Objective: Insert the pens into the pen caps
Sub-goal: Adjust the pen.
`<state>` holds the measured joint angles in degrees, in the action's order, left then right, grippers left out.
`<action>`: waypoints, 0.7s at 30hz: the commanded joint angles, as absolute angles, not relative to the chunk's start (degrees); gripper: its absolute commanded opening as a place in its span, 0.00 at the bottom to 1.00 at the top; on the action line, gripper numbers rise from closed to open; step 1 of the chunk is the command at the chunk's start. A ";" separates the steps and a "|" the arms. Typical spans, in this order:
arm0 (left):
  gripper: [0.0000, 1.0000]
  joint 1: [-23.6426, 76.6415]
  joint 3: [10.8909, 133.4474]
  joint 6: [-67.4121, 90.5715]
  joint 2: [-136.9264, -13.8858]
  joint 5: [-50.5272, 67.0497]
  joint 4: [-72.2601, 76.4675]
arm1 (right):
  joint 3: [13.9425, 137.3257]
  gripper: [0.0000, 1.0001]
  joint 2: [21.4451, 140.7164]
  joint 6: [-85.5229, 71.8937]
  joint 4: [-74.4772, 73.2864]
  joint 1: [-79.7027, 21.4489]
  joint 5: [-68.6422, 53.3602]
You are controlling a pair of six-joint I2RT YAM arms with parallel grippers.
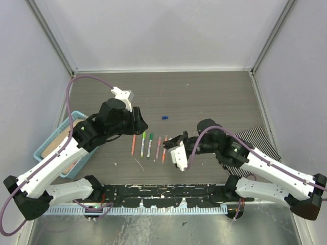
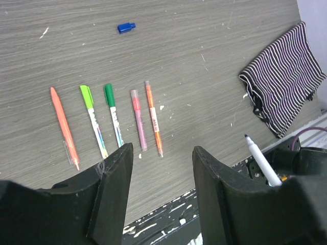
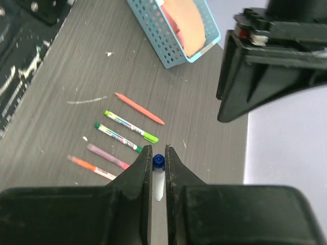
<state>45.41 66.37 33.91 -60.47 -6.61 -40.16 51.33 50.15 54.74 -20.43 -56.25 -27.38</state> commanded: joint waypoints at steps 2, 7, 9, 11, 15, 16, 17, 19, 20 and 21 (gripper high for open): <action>0.56 45.15 69.41 31.70 -62.31 -1.42 -41.32 | 54.93 0.01 52.83 75.40 -27.78 -60.39 -21.64; 0.58 45.16 68.65 33.26 -63.12 1.33 -39.17 | 55.89 0.01 58.63 81.59 -29.96 -66.06 -7.89; 0.59 45.18 67.83 33.95 -62.93 2.46 -37.13 | 55.48 0.01 61.27 83.76 -29.90 -69.68 -0.98; 0.60 45.17 67.19 34.75 -63.05 3.62 -35.36 | 55.78 0.01 64.35 84.79 -30.28 -72.92 5.07; 0.61 45.17 66.34 35.46 -64.50 6.22 -33.68 | 54.74 0.01 67.87 87.63 -27.53 -77.78 15.53; 0.63 45.18 66.08 35.50 -64.77 7.03 -33.30 | 54.36 0.01 68.16 88.98 -26.63 -78.54 17.36; 0.64 45.16 65.73 35.51 -65.05 8.03 -32.83 | 54.24 0.01 68.52 90.31 -26.10 -79.37 18.99; 0.66 45.19 64.85 35.51 -65.39 9.96 -31.48 | 54.51 0.01 69.43 92.39 -25.84 -80.80 22.04; 0.66 45.24 64.39 35.45 -65.48 10.68 -30.88 | 54.56 0.01 69.88 93.48 -25.73 -81.44 23.39; 0.66 45.23 63.96 35.28 -65.67 11.14 -30.51 | 54.65 0.01 70.19 94.51 -25.60 -81.93 24.30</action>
<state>45.41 65.93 35.14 -64.97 6.52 -34.54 53.41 69.80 88.33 -29.06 -80.12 13.98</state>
